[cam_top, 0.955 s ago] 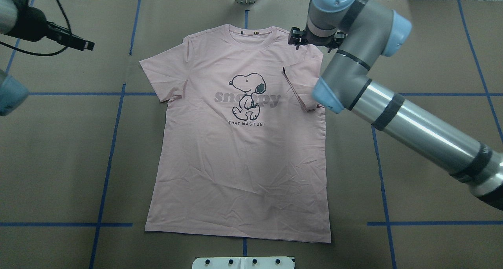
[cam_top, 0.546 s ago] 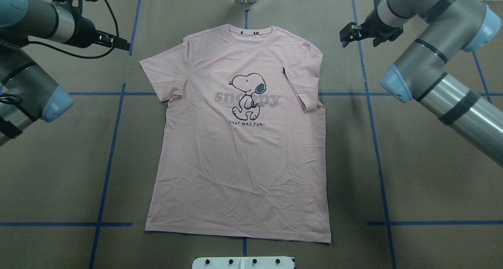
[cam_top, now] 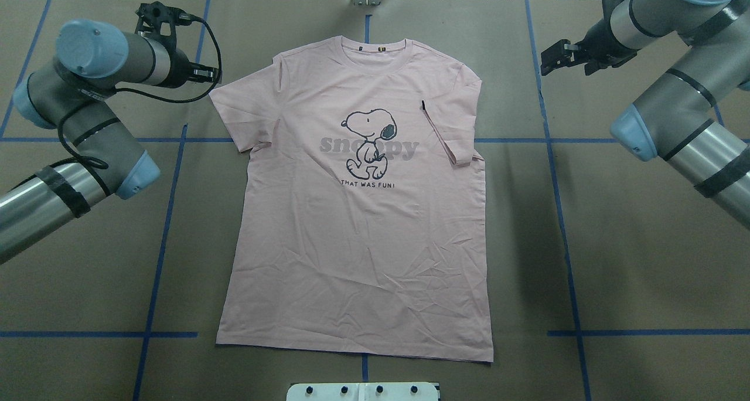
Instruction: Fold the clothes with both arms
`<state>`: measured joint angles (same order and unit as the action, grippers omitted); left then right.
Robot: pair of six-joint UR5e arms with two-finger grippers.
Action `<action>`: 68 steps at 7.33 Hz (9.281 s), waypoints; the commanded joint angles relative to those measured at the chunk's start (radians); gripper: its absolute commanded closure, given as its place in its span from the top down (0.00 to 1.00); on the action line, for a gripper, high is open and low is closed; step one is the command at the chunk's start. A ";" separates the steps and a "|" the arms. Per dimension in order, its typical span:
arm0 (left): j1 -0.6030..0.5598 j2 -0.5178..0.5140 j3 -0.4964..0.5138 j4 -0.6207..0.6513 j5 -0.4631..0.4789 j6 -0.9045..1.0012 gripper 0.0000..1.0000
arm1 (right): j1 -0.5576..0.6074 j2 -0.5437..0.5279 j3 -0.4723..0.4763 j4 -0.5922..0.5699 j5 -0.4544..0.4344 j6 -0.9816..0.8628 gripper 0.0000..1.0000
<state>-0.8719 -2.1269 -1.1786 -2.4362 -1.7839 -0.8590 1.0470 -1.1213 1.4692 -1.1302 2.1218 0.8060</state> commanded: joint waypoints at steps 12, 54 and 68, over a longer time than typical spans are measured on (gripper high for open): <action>0.048 -0.008 0.082 -0.067 0.047 -0.037 0.00 | 0.001 -0.034 0.029 0.001 -0.003 0.005 1.00; 0.740 0.498 -0.888 0.553 0.219 -0.584 0.44 | -0.958 -0.390 0.792 -0.324 -0.767 1.010 0.89; 0.743 0.487 -0.892 0.553 0.212 -0.572 0.00 | -1.134 -0.367 0.718 -0.447 -0.873 1.338 0.63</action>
<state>-0.1288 -1.6387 -2.0694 -1.8825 -1.5721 -1.4312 -0.0533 -1.4972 2.2085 -1.5673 1.2648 2.1000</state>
